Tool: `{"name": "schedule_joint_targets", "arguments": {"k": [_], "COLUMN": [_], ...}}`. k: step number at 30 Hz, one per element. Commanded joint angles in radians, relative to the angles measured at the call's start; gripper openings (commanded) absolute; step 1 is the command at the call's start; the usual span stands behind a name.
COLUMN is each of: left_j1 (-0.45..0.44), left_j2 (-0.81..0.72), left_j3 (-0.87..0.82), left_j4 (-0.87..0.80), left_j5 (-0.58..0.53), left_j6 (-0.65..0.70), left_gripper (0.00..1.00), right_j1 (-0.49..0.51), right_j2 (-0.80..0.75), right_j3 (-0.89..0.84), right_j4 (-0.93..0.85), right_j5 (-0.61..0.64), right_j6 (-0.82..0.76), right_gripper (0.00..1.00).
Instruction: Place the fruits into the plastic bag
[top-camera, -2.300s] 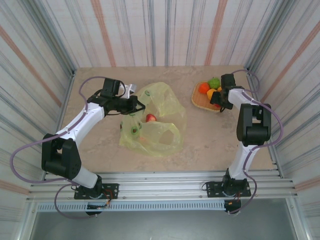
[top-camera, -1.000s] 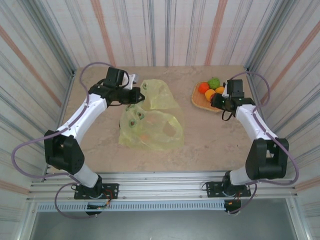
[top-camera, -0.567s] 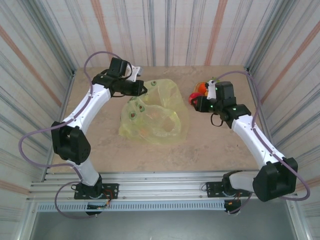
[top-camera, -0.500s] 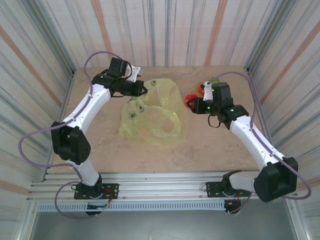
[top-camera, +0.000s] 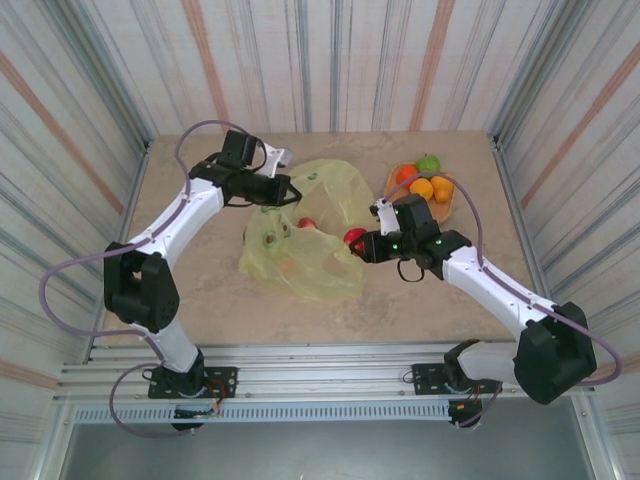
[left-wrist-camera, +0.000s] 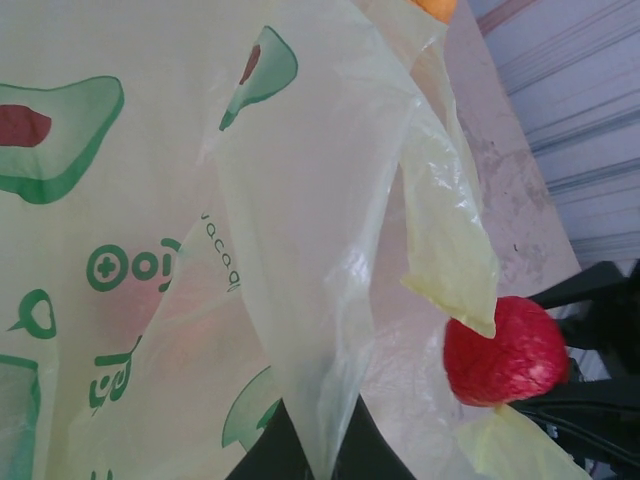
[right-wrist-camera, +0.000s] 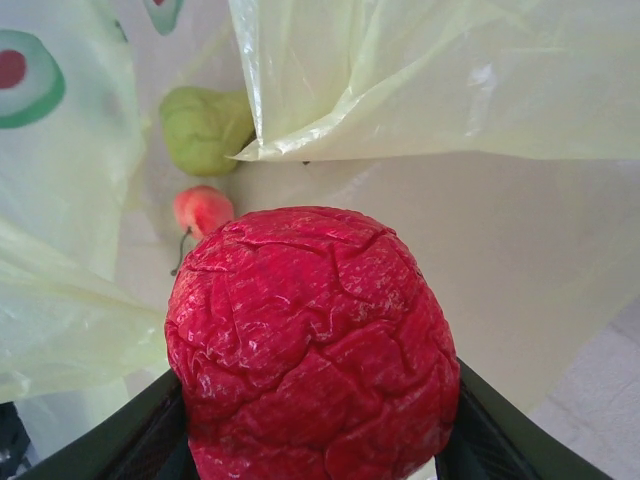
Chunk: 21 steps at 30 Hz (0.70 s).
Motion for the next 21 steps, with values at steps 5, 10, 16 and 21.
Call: {"name": "schedule_joint_targets", "arguments": {"k": [5,10,16,21], "left_j1": [-0.006,-0.007,-0.006,-0.006], "left_j2": [-0.065,-0.099,-0.121,-0.111], "left_j3": [-0.014,-0.017,-0.032,-0.028], "left_j4": [0.001,-0.036,-0.063,-0.056], "left_j5": [0.072,0.053,0.006,0.013], "left_j6": [0.094,0.188,0.278,0.249], "left_gripper": [0.0,0.0,0.0,0.0], "right_j1": [0.067,0.111,0.14,0.156], "right_j2": [0.095,0.195,0.277,0.307], "right_j3": [-0.027,0.036,0.098,0.103], "right_j4": [0.161,0.216,0.287,0.343], "right_j5": [-0.084,-0.086,-0.033,0.036], "right_j6": [0.029,0.032,0.047,0.056], "right_gripper": [0.43,0.43,0.42,0.43]}}
